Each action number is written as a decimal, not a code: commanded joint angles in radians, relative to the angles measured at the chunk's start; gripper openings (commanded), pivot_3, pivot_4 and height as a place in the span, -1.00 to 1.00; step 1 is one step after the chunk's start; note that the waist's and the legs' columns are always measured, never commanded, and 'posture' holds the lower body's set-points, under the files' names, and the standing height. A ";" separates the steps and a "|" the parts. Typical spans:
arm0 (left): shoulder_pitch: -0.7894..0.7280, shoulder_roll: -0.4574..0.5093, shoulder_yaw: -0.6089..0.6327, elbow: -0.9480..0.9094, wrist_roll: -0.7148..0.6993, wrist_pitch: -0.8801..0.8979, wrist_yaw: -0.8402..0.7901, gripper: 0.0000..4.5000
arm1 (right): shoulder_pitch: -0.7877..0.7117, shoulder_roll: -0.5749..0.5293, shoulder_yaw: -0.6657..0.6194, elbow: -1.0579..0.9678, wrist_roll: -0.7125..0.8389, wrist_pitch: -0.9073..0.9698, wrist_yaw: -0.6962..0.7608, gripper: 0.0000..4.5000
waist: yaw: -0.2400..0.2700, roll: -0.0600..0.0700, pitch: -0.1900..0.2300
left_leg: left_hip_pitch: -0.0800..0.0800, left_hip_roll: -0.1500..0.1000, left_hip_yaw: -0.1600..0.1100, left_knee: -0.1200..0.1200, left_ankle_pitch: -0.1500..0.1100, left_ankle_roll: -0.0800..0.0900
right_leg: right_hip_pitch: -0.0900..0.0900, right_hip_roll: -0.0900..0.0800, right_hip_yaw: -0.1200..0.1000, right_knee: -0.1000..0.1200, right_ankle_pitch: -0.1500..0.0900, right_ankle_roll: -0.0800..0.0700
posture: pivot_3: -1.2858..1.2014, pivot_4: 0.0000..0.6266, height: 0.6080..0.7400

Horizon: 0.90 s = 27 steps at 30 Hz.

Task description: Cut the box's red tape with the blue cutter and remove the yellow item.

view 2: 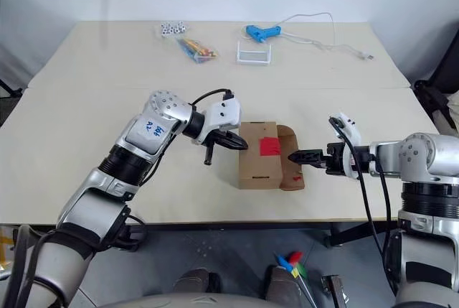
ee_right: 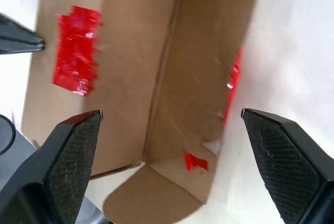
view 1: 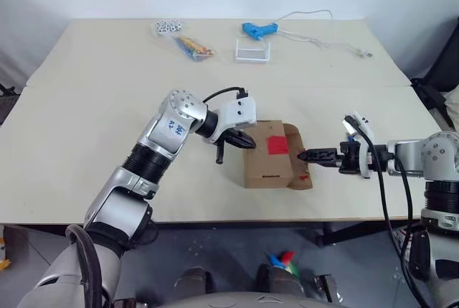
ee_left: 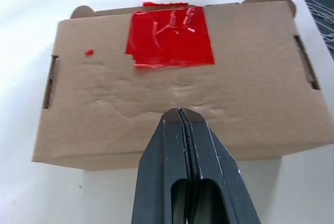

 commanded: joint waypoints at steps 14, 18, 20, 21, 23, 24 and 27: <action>0.097 0.072 -0.082 -0.127 0.001 0.142 -0.063 -1.00 | -0.016 0.061 0.110 0.240 -0.029 -0.202 0.147 0.98 | -0.032 -0.001 -0.001 | 0.005 0.001 0.001 0.000 0.000 -0.001 | 0.002 0.001 0.003 0.001 0.000 0.000 | 0.03 -0.52 1.00; 0.094 0.078 -0.083 -0.123 0.001 0.141 -0.065 -1.00 | -0.040 0.075 0.155 0.287 -0.039 -0.231 0.204 0.98 | -0.043 -0.001 -0.001 | 0.008 0.002 -0.001 0.000 0.000 -0.001 | 0.003 0.001 0.005 0.002 0.000 0.000 | 0.03 -0.52 1.00; 0.093 0.079 -0.083 -0.119 0.003 0.138 -0.066 -1.00 | -0.052 0.083 0.172 0.310 -0.046 -0.241 0.226 0.98 | -0.043 -0.001 -0.001 | 0.009 0.002 -0.002 -0.001 0.000 -0.002 | 0.003 0.001 0.005 0.004 0.000 0.000 | 0.03 -0.52 1.00; 0.093 0.080 -0.083 -0.119 0.003 0.138 -0.066 -1.00 | -0.055 0.085 0.179 0.317 -0.050 -0.244 0.234 0.98 | -0.043 -0.001 -0.001 | 0.009 0.002 -0.002 -0.001 0.000 -0.002 | 0.003 0.001 0.006 0.005 0.000 0.000 | 0.03 -0.52 1.00; 0.092 0.080 -0.082 -0.116 0.004 0.136 -0.066 -1.00 | -0.062 0.092 0.202 0.328 -0.058 -0.249 0.256 0.98 | -0.043 -0.001 -0.001 | 0.011 0.002 -0.002 -0.002 0.000 -0.002 | 0.003 0.001 0.007 0.006 0.000 0.000 | 0.03 -0.52 1.00; 0.089 0.078 -0.083 -0.111 0.006 0.134 -0.065 -1.00 | -0.068 0.101 0.218 0.336 -0.064 -0.252 0.267 0.98 | -0.043 -0.001 -0.001 | 0.011 0.002 -0.002 -0.002 0.000 -0.002 | 0.003 0.001 0.007 0.006 0.000 0.000 | 0.03 -0.52 1.00; 0.083 0.072 -0.083 -0.099 0.008 0.129 -0.062 -1.00 | -0.076 0.127 0.257 0.337 -0.076 -0.261 0.302 0.98 | -0.044 0.000 -0.002 | 0.013 0.002 -0.001 -0.003 0.000 -0.002 | 0.003 0.001 0.008 0.006 0.000 0.000 | 0.03 -0.52 1.00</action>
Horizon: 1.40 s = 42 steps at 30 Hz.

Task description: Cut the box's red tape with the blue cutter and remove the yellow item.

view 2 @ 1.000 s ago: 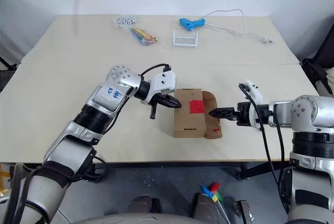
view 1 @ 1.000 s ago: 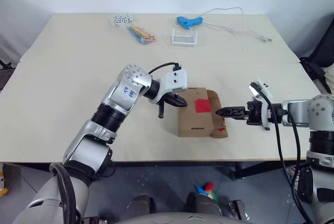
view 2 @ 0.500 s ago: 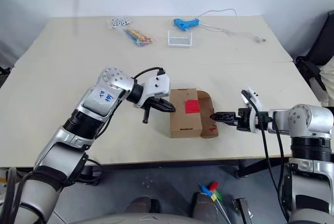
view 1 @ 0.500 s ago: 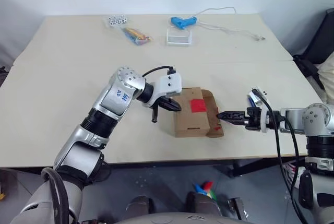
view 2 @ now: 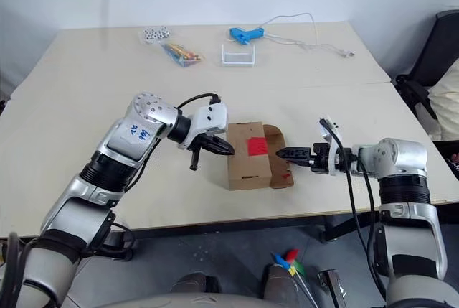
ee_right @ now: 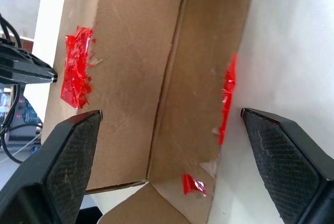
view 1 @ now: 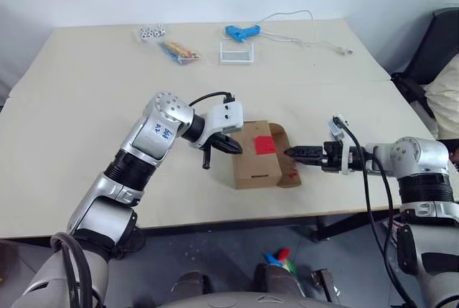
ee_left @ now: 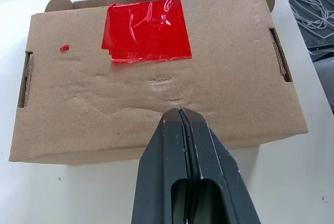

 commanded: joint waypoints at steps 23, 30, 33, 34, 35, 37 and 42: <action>0.025 -0.048 -0.080 0.077 0.028 -0.030 -0.014 -1.00 | 0.021 0.048 0.034 0.010 -0.069 -0.037 0.010 -0.45 | 0.002 0.001 -0.010 | 0.004 0.002 0.002 -0.005 -0.001 -0.001 | 0.000 0.000 0.003 0.000 0.000 0.000 | 0.03 -0.52 1.00; 0.026 -0.058 -0.082 0.091 0.032 -0.048 -0.012 -1.00 | 0.012 0.037 0.019 -0.006 -0.076 -0.017 -0.031 -0.99 | 0.004 0.000 -0.010 | 0.004 0.002 0.002 -0.004 -0.001 0.000 | 0.000 -0.001 0.003 -0.002 0.000 0.000 | 0.03 -0.52 1.00; 0.030 -0.060 -0.078 0.108 0.037 -0.067 -0.006 -1.00 | 0.011 0.008 -0.001 -0.106 -0.066 0.047 -0.078 -0.99 | 0.008 0.002 -0.010 | 0.003 0.003 0.002 -0.004 -0.001 0.000 | 0.000 -0.001 0.003 -0.002 0.000 0.000 | 0.03 -0.52 1.00; 0.030 -0.062 -0.078 0.114 0.038 -0.073 -0.003 -1.00 | 0.012 0.000 -0.006 -0.139 -0.060 0.067 -0.089 -0.99 | 0.011 0.003 -0.009 | 0.003 0.003 0.002 -0.004 -0.001 0.000 | 0.000 -0.002 0.003 -0.002 0.000 0.000 | 0.03 -0.52 1.00; 0.028 -0.066 -0.077 0.122 0.040 -0.077 -0.001 -1.00 | 0.013 -0.005 -0.008 -0.155 -0.056 0.076 -0.095 -0.99 | 0.016 0.003 -0.009 | 0.002 0.003 0.002 -0.004 -0.001 0.000 | -0.001 -0.002 0.004 -0.002 0.000 0.000 | 0.03 -0.52 1.00; 0.026 -0.074 -0.074 0.136 0.040 -0.083 0.006 -1.00 | 0.009 -0.012 -0.025 -0.216 -0.045 0.131 -0.129 -0.99 | 0.026 0.004 -0.009 | 0.002 0.003 0.003 -0.004 -0.001 0.000 | -0.001 -0.002 0.003 -0.002 0.000 0.000 | 0.03 -0.52 1.00; 0.028 -0.095 -0.072 0.168 0.046 -0.103 0.027 -1.00 | 0.004 -0.027 -0.029 -0.350 -0.040 0.231 -0.205 -0.99 | 0.037 0.005 -0.009 | 0.000 0.002 0.002 -0.004 -0.002 0.001 | -0.002 -0.003 0.003 -0.004 0.000 0.000 | 0.03 -0.52 1.00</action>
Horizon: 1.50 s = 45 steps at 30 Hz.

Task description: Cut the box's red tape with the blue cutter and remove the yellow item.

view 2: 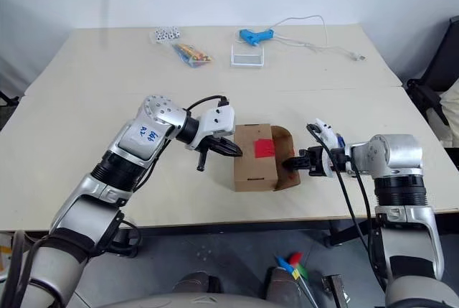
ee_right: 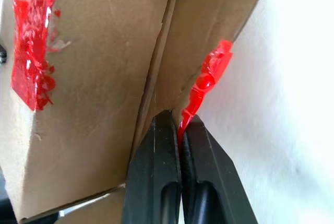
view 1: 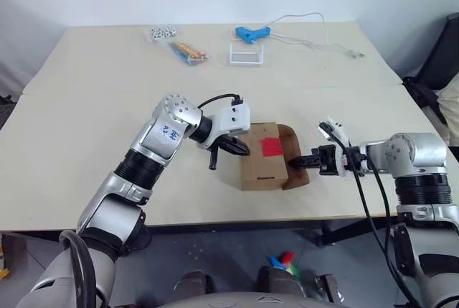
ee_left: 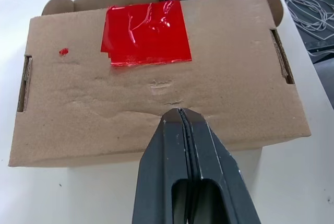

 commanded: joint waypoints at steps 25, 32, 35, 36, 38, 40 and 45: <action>-0.005 -0.117 -0.028 0.215 0.044 -0.069 0.107 -1.00 | -0.226 -0.175 0.150 -0.321 0.275 0.132 -0.322 -0.99 | 0.022 0.001 0.000 | -0.012 -0.005 -0.006 0.007 0.001 0.008 | 0.001 -0.005 -0.006 -0.010 0.002 0.003 | 0.03 -0.52 1.00; -0.008 -0.125 -0.018 0.232 0.043 -0.075 0.122 -1.00 | -0.297 -0.200 0.248 -0.334 0.390 0.132 -0.433 -0.99 | 0.022 0.001 0.000 | -0.013 -0.007 -0.007 0.008 0.001 0.010 | 0.002 -0.010 -0.010 -0.010 0.002 0.003 | 0.03 -0.52 1.00; -0.005 -0.126 -0.012 0.233 0.040 -0.074 0.131 -1.00 | -0.337 -0.213 0.311 -0.364 0.441 0.132 -0.487 -0.99 | 0.022 0.001 0.000 | -0.013 -0.009 -0.008 0.008 0.001 0.012 | 0.002 -0.012 -0.011 -0.010 0.002 0.004 | 0.03 -0.52 1.00; -0.004 -0.127 -0.010 0.233 0.039 -0.073 0.134 -1.00 | -0.348 -0.218 0.332 -0.375 0.454 0.132 -0.503 -0.99 | 0.022 0.001 0.000 | -0.014 -0.010 -0.008 0.008 0.002 0.013 | 0.002 -0.013 -0.011 -0.010 0.003 0.004 | 0.03 -0.52 1.00; -0.004 -0.128 -0.008 0.236 0.039 -0.074 0.139 -1.00 | -0.362 -0.221 0.349 -0.376 0.500 0.132 -0.538 -0.99 | 0.023 0.001 0.000 | -0.014 -0.011 -0.008 0.008 0.001 0.013 | 0.002 -0.014 -0.011 -0.011 0.003 0.004 | 0.03 -0.52 1.00; -0.004 -0.130 -0.005 0.241 0.039 -0.077 0.143 -1.00 | -0.379 -0.224 0.366 -0.381 0.541 0.132 -0.574 -0.99 | 0.025 0.001 0.000 | -0.014 -0.012 -0.010 0.008 0.001 0.014 | 0.002 -0.015 -0.012 -0.011 0.003 0.004 | 0.03 -0.52 1.00; -0.009 -0.139 0.008 0.261 0.046 -0.083 0.155 -1.00 | -0.430 -0.227 0.402 -0.372 0.634 0.132 -0.657 -0.99 | 0.033 0.001 0.000 | -0.016 -0.015 -0.011 0.008 0.001 0.017 | 0.002 -0.018 -0.012 -0.013 0.005 0.007 | 0.03 -0.52 1.00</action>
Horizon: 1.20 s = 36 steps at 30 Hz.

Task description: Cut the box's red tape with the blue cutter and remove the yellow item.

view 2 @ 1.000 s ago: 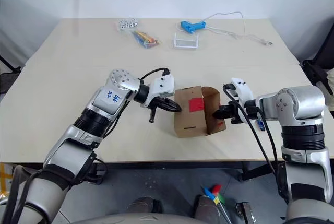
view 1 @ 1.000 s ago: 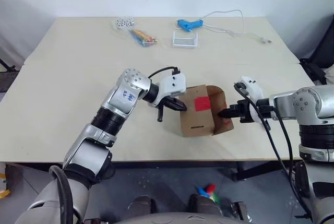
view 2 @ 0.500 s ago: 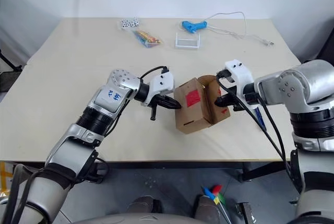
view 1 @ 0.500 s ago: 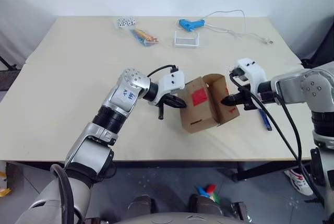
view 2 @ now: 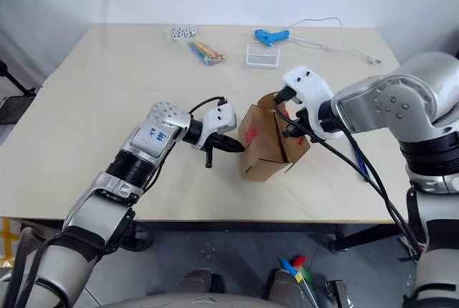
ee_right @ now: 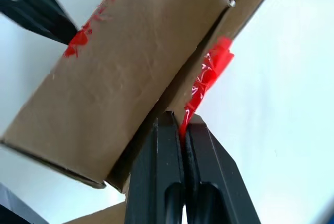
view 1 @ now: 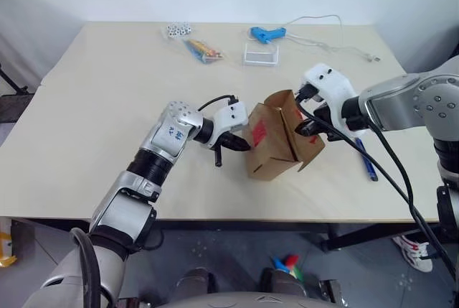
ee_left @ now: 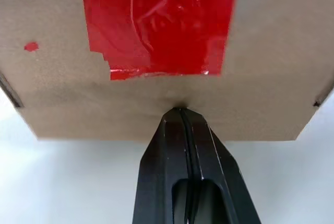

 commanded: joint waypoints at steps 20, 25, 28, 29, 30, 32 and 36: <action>0.031 0.171 0.160 -0.090 -0.165 0.138 -0.107 -1.00 | -0.045 0.024 0.040 0.061 0.237 0.004 -0.251 -0.99 | -0.045 0.003 0.013 | -0.016 -0.003 0.003 -0.003 0.001 -0.001 | -0.019 0.002 -0.005 0.002 0.005 0.008 | 0.03 -0.52 1.00; 0.025 0.208 0.177 -0.110 -0.189 0.151 -0.110 -1.00 | -0.063 0.021 0.050 0.060 0.229 0.004 -0.249 -0.99 | -0.041 0.001 0.015 | -0.016 -0.004 0.012 -0.008 0.001 -0.002 | -0.021 0.003 -0.006 0.002 0.005 0.008 | 0.03 -0.52 1.00; 0.005 0.208 0.199 -0.132 -0.217 0.176 -0.107 -1.00 | -0.069 0.021 0.053 0.059 0.219 0.004 -0.246 -0.99 | -0.038 0.000 0.016 | -0.016 -0.004 0.012 -0.008 0.001 -0.002 | -0.021 0.003 -0.006 0.001 0.005 0.009 | 0.03 -0.52 1.00; -0.011 0.209 0.212 -0.140 -0.232 0.186 -0.108 -1.00 | -0.073 0.021 0.055 0.060 0.215 0.004 -0.245 -0.99 | -0.039 -0.001 0.017 | -0.016 -0.005 0.012 -0.009 0.001 -0.002 | -0.021 0.003 -0.006 0.001 0.005 0.009 | 0.03 -0.52 1.00; -0.025 0.210 0.223 -0.145 -0.246 0.194 -0.110 -1.00 | -0.075 0.021 0.056 0.060 0.212 0.004 -0.243 -0.99 | -0.039 -0.002 0.018 | -0.017 -0.005 0.012 -0.009 0.001 -0.002 | -0.021 0.003 -0.006 0.001 0.005 0.009 | 0.03 -0.52 1.00; -0.057 0.211 0.248 -0.150 -0.281 0.216 -0.114 -1.00 | -0.080 0.019 0.059 0.060 0.208 0.004 -0.241 -0.99 | -0.039 -0.003 0.019 | -0.017 -0.004 0.012 -0.008 0.001 -0.002 | -0.021 0.003 -0.006 0.001 0.005 0.009 | 0.03 -0.52 1.00; -0.125 0.192 0.291 -0.188 -0.369 0.276 -0.127 -1.00 | -0.090 0.018 0.066 0.062 0.194 0.004 -0.234 -0.99 | -0.041 -0.003 0.019 | -0.017 -0.004 0.012 -0.009 0.001 -0.002 | -0.021 0.003 -0.006 0.001 0.005 0.009 | 0.03 -0.52 1.00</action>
